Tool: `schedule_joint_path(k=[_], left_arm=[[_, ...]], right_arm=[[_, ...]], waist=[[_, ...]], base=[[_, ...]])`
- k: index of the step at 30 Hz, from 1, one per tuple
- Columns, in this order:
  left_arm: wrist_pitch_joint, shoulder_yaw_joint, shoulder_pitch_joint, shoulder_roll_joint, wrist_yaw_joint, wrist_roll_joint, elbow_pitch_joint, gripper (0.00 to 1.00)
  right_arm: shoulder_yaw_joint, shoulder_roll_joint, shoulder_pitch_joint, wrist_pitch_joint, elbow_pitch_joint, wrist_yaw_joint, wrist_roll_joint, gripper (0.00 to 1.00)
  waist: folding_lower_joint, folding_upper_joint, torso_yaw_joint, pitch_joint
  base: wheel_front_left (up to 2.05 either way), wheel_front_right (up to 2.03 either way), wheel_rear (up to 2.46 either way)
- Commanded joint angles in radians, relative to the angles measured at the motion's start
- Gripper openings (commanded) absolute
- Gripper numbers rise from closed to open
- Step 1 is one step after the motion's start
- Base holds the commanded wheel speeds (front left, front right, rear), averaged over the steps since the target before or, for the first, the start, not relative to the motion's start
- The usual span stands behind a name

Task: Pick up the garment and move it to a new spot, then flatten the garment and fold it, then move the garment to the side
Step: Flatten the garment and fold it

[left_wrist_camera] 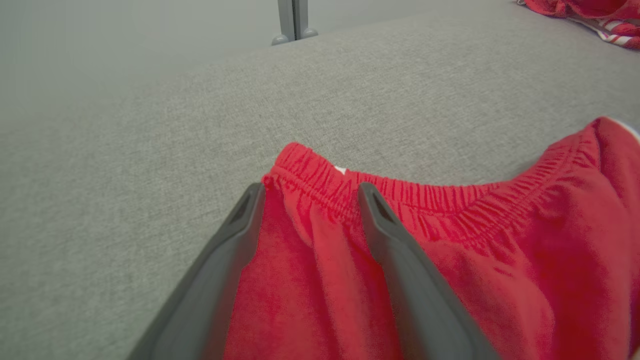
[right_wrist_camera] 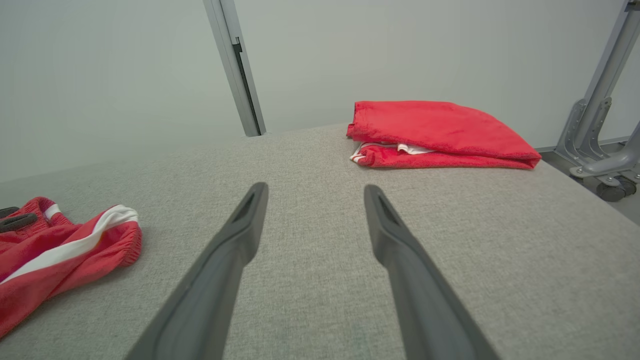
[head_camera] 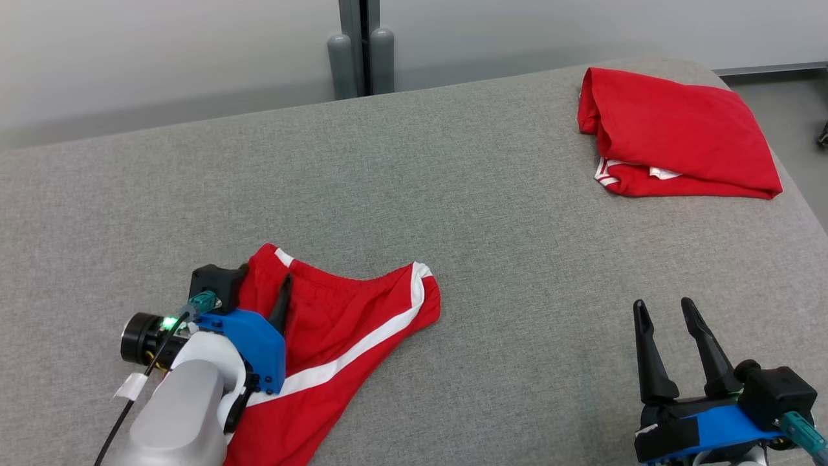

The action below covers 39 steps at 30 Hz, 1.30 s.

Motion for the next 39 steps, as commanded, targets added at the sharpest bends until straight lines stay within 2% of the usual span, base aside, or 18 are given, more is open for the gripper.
schedule_joint_path(k=[1, 9, 10, 11, 13, 16, 19, 24, 30, 31, 32, 33, 39], left_arm=[[0.011, -0.008, -0.023, 0.006, 0.000, -0.008, 0.016, 1.00], [0.134, -0.113, -0.021, -0.018, -0.001, -0.083, 0.130, 1.00], [0.143, -0.125, -0.024, -0.018, -0.001, -0.092, 0.134, 0.87], [0.150, -0.140, -0.028, -0.017, -0.001, -0.099, 0.138, 0.42], [0.151, -0.162, -0.038, -0.015, -0.001, -0.109, 0.142, 0.00], [0.116, -0.190, -0.073, -0.016, -0.001, -0.119, 0.129, 0.00], [0.035, -0.199, -0.132, -0.013, -0.001, -0.108, 0.111, 0.00], [-0.068, -0.212, -0.208, -0.038, 0.010, -0.081, 0.117, 0.00], [-0.103, -0.219, -0.244, -0.077, 0.018, -0.064, 0.121, 0.00], [-0.104, -0.220, -0.240, -0.082, 0.018, -0.064, 0.129, 0.09], [-0.105, -0.220, -0.237, -0.084, 0.019, -0.062, 0.134, 0.71], [-0.107, -0.217, -0.234, -0.086, 0.022, -0.060, 0.133, 1.00], [-0.106, -0.137, -0.168, -0.052, 0.055, -0.059, -0.023, 1.00]], right_arm=[[-0.003, -0.002, -0.009, 0.000, 0.001, 0.001, -0.001, 1.00], [0.001, -0.002, -0.011, 0.000, 0.007, 0.000, -0.008, 1.00], [0.001, -0.002, -0.013, 0.000, 0.008, 0.001, -0.009, 1.00], [0.002, -0.002, -0.014, 0.000, 0.008, 0.001, -0.010, 1.00], [0.004, -0.002, -0.016, 0.000, 0.008, 0.001, -0.011, 1.00], [0.003, -0.002, -0.019, 0.000, 0.008, 0.001, -0.012, 1.00], [-0.002, -0.002, -0.020, 0.000, 0.002, 0.001, -0.014, 1.00], [0.004, -0.002, -0.022, 0.000, 0.000, 0.001, -0.017, 1.00], [0.005, -0.002, -0.014, 0.000, -0.002, 0.001, -0.015, 1.00], [0.006, -0.002, -0.010, 0.000, -0.001, 0.001, -0.014, 1.00], [0.007, -0.002, -0.009, 0.000, -0.001, 0.001, -0.013, 1.00], [0.007, -0.002, -0.007, 0.000, -0.001, 0.001, -0.012, 1.00], [-0.002, -0.002, 0.007, 0.000, 0.002, 0.001, -0.004, 1.00]], waist=[[-0.0001, -0.0001, 0.000, -0.001], [-0.0001, -0.0001, 0.001, -0.009], [-0.0001, -0.0001, 0.000, -0.008], [-0.0001, -0.0001, -0.002, -0.008], [-0.0001, -0.0001, -0.005, -0.008], [-0.0001, -0.0001, -0.010, -0.007], [-0.0001, -0.0001, -0.014, -0.007], [-0.0001, -0.0001, -0.030, -0.013], [-0.0001, -0.0001, -0.048, -0.019], [-0.0001, -0.0001, -0.050, -0.019], [-0.0001, -0.0001, -0.051, -0.019], [-0.0001, -0.0001, -0.052, -0.019], [-0.0001, -0.0001, -0.028, -0.027]], base=[[0.00, 0.00, 0.00], [0.00, 0.00, 0.00], [0.00, 0.00, 0.00], [0.00, 0.00, 0.00], [0.00, 0.00, 0.00], [0.00, 0.00, 0.00], [0.00, 0.00, 0.00], [0.00, 0.00, 0.00], [0.00, 0.00, 0.00], [0.00, 0.00, 0.00], [0.00, 0.00, 0.00], [0.00, 0.00, 0.00], [0.00, 0.00, 0.00]])
